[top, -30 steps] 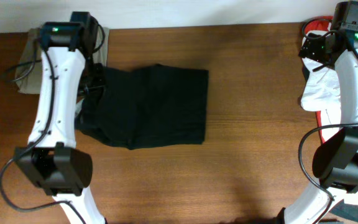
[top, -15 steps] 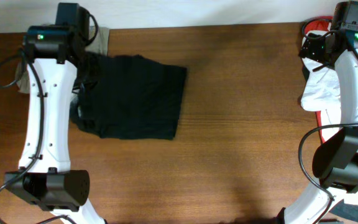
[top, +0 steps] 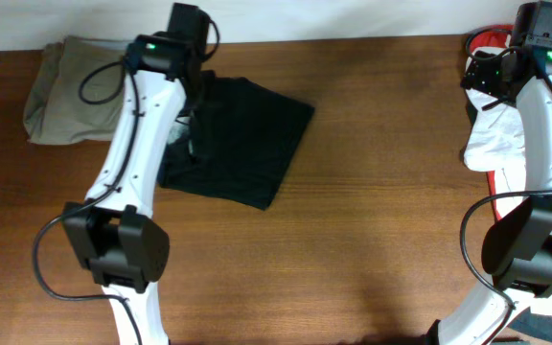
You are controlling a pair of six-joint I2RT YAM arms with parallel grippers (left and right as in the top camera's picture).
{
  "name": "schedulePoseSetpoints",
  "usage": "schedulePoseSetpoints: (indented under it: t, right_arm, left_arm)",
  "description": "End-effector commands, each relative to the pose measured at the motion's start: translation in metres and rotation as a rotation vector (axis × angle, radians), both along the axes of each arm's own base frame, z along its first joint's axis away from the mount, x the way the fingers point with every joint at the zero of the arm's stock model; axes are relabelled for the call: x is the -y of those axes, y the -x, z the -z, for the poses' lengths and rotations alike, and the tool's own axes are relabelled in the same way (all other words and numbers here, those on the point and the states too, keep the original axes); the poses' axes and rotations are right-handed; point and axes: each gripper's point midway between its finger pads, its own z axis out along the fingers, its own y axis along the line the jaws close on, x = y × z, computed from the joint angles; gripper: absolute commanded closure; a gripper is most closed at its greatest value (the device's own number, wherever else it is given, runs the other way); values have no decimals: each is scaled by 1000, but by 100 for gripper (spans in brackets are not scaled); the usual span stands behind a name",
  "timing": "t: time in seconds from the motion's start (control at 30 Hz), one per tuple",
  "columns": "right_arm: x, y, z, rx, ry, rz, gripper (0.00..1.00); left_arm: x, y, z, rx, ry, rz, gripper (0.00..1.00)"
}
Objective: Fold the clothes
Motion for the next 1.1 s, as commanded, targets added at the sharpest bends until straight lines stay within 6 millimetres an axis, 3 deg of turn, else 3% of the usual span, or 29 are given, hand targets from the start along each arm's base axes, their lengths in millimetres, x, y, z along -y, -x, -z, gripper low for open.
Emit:
schedulePoseSetpoints:
  t: [0.0, 0.27, 0.5, 0.67, 0.7, 0.93, 0.97, 1.0, 1.03, 1.07]
  right_arm:
    - [1, -1, -10, 16, 20, 2, 1]
    - [1, -1, -10, 16, 20, 2, 1]
    - [1, -1, -10, 16, 20, 2, 1]
    - [1, -1, -10, 16, 20, 2, 1]
    - [1, -1, -10, 16, 20, 2, 1]
    - [1, -1, -10, 16, 20, 2, 1]
    - [1, -1, -10, 16, 20, 2, 2]
    - [1, -1, -10, 16, 20, 2, 1]
    - [1, -1, -10, 16, 20, 2, 1]
    - [1, -1, -10, 16, 20, 2, 1]
  left_arm:
    - [26, -7, -1, 29, 39, 33, 99]
    - [82, 9, -3, 20, 85, 168, 99]
    - [131, 27, 8, -7, 112, 266, 98]
    - [169, 37, 47, -88, 141, 338, 94]
    - [180, 39, 55, -105, 165, 358, 99]
    - [232, 58, 104, -171, 179, 456, 99]
    - [236, 62, 110, -181, 174, 466, 94]
    - [240, 65, 111, -185, 170, 478, 79]
    - [243, 68, 112, -187, 168, 486, 50]
    - [244, 69, 112, -186, 166, 490, 5]
